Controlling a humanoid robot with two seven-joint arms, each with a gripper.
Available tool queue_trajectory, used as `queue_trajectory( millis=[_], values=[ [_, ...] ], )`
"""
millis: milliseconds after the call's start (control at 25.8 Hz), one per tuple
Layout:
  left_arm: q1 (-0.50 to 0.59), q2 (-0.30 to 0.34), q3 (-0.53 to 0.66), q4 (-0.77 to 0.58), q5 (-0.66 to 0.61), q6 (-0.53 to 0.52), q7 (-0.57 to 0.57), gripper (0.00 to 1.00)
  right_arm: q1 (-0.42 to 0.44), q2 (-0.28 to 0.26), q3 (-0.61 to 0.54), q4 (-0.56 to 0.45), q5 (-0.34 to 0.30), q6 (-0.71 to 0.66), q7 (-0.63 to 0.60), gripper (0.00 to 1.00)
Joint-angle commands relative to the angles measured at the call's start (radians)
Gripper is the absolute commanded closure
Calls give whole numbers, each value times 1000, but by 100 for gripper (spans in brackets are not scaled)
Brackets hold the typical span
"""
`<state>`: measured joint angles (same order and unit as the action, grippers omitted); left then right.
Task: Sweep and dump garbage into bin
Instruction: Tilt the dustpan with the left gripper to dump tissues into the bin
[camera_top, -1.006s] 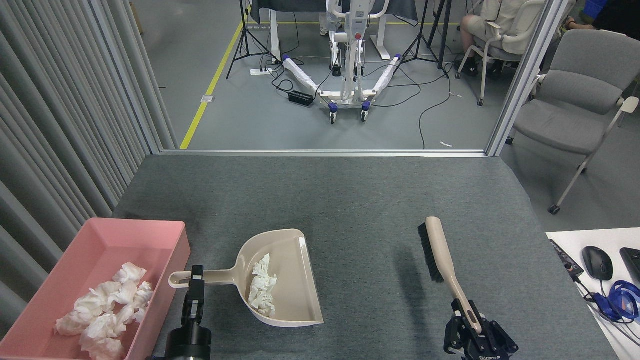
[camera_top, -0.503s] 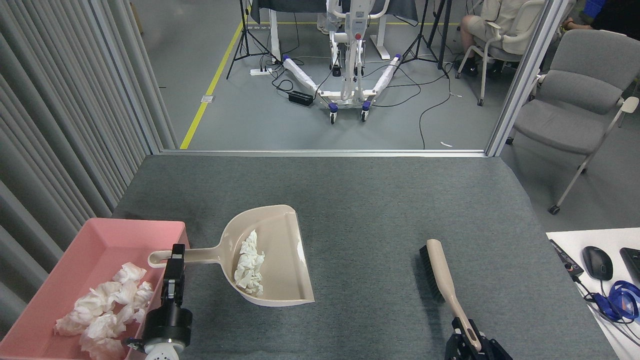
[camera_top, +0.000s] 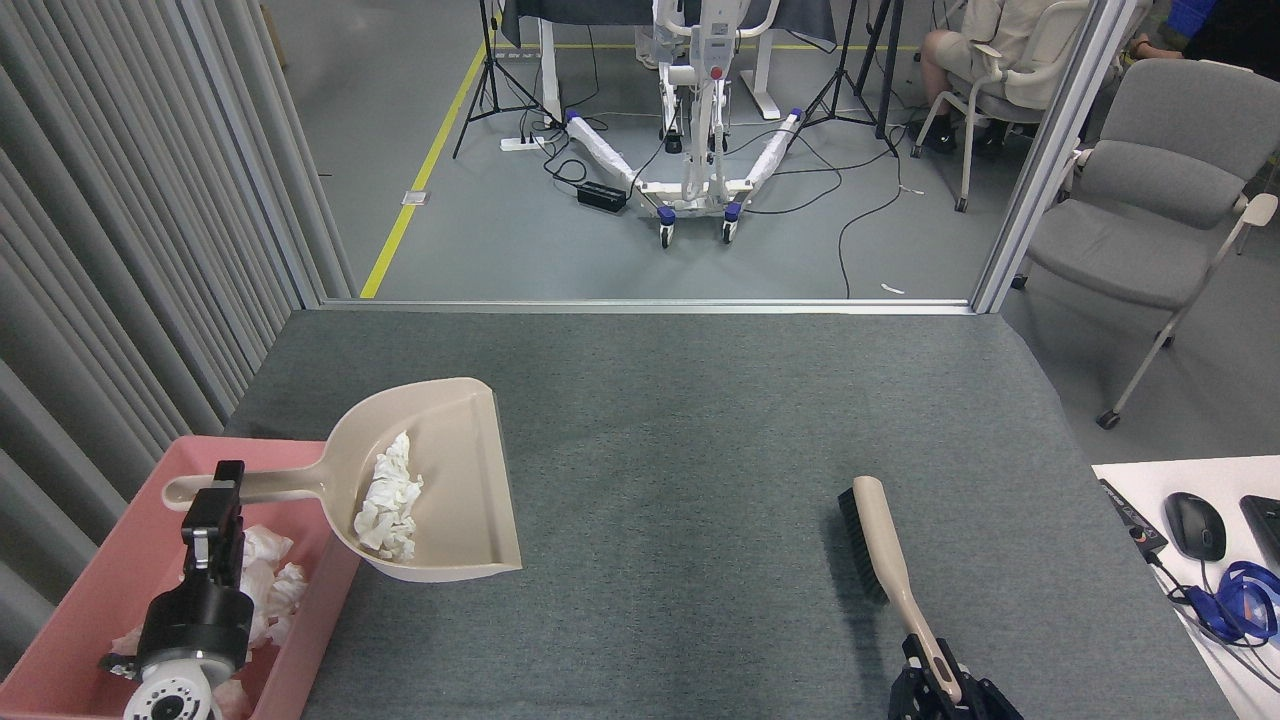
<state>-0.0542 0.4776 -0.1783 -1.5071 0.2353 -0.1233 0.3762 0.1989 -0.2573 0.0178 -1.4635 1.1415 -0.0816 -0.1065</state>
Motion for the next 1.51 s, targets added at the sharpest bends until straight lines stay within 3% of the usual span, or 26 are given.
queue_trajectory(
  millis=[0,77,155,348,542,890,1084,1161,1277,1471],
  values=[
    [11,67,36,10,18,-6,-2,100,1,1,1,0,3,0,-12,59],
    [22,110,54,15,30,-9,-2,100,-1,4,-1,0,3,-1,-12,57],
    [37,142,68,15,68,-16,-2,100,-1,9,-1,0,4,-1,-12,45],
    [97,179,145,18,96,-32,-16,100,1,15,-1,-5,7,-3,-13,29],
    [180,230,180,41,213,-101,-34,100,1,16,1,-17,7,-3,-32,26],
    [271,354,243,154,226,-164,-40,100,48,21,-7,-106,23,-1,-52,23],
    [264,412,263,295,205,-279,-42,100,73,13,-12,-136,26,8,-52,23],
    [258,424,263,301,171,-289,-37,100,77,10,-15,-156,38,13,-52,23],
    [252,429,283,308,-5,-266,-20,100,76,-3,-16,-195,41,71,-52,21],
    [215,429,313,303,-281,-116,9,100,74,-19,-21,-245,73,98,-50,19]
  ],
)
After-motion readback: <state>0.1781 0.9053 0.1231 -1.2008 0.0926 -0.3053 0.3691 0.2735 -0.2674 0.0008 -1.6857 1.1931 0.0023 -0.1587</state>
